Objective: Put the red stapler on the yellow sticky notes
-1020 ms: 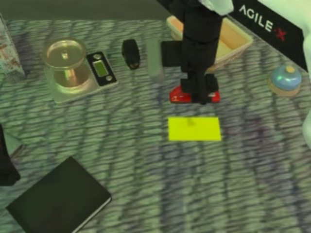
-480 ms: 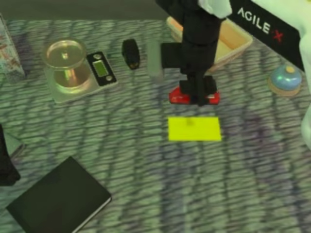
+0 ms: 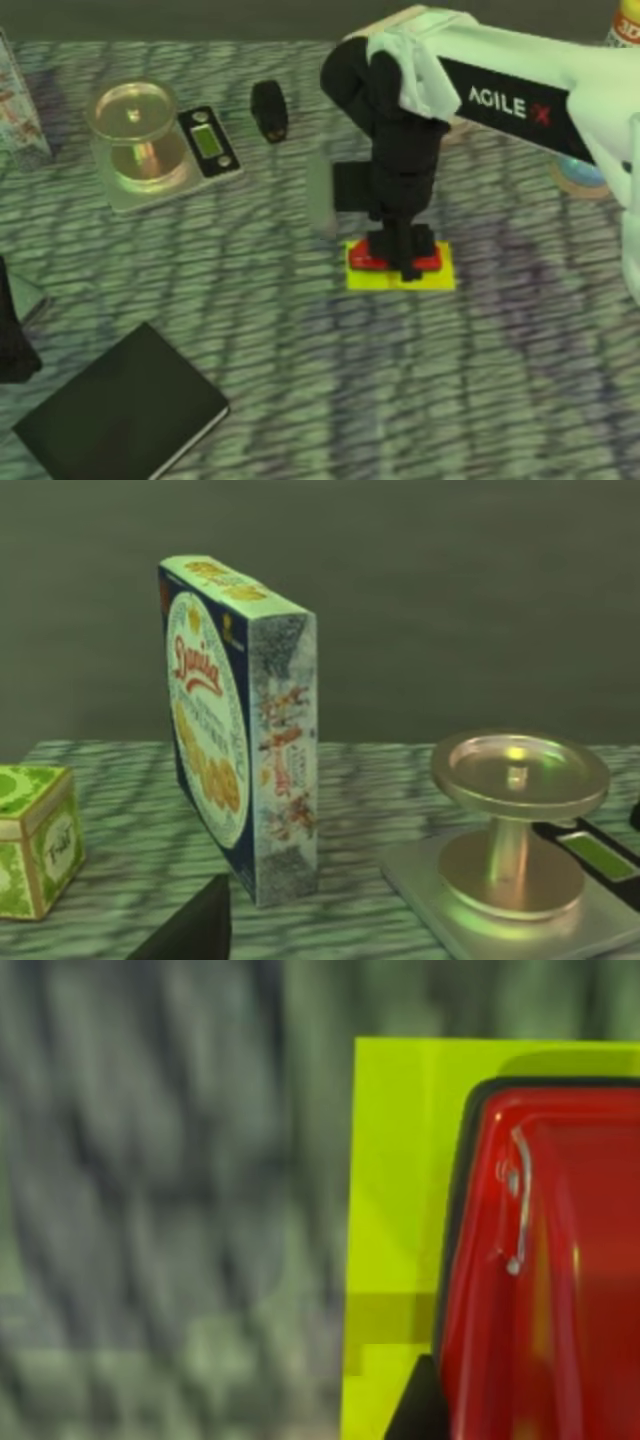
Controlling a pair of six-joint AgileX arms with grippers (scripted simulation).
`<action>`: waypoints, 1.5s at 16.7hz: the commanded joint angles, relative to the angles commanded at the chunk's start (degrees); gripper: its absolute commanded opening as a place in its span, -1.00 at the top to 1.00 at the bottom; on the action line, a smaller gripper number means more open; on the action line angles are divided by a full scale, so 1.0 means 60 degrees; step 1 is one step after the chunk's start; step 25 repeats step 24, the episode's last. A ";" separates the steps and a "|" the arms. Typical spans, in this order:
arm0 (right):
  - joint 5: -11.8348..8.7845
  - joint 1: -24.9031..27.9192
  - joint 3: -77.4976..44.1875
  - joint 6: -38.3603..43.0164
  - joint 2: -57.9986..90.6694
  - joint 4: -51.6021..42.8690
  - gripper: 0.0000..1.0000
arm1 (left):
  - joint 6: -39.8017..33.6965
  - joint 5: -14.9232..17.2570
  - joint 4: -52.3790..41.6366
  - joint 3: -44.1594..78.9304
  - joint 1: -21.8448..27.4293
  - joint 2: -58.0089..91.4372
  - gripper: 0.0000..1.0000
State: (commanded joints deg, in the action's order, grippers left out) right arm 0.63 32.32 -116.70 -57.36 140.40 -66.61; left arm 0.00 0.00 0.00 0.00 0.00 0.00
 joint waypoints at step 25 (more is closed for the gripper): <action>-0.0001 -0.0011 0.0240 0.0003 0.0002 0.0240 -1.00 | 0.0000 0.0000 0.0000 0.0000 0.0000 0.0000 -1.00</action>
